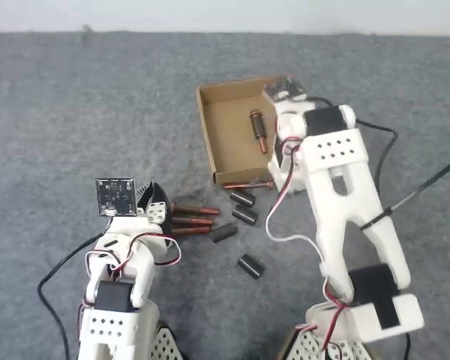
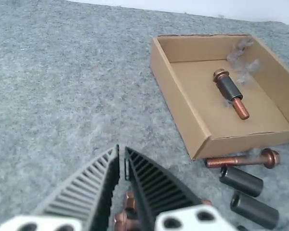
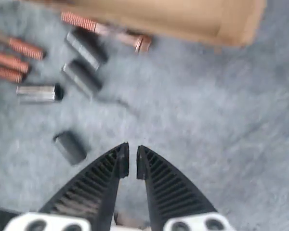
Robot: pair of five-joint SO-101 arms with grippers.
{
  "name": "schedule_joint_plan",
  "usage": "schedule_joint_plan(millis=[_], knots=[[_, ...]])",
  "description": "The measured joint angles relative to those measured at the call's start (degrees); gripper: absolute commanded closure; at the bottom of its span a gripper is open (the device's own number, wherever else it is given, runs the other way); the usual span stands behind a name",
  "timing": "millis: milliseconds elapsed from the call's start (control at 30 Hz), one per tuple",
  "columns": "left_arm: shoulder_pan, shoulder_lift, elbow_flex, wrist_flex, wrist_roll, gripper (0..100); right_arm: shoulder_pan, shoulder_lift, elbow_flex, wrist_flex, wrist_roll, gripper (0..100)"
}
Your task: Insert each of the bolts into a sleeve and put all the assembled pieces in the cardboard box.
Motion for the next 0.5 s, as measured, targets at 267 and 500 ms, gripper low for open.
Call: schedule_joint_plan(millis=[267,500], knots=[[0.0,0.0,0.0,0.0,0.0,99,-9.85,-13.01,22.42,-6.59,0.0,99.2],[0.0,0.0,0.0,0.0,0.0,99,-15.65,-18.64,35.43,-15.56,0.0,99.2]])
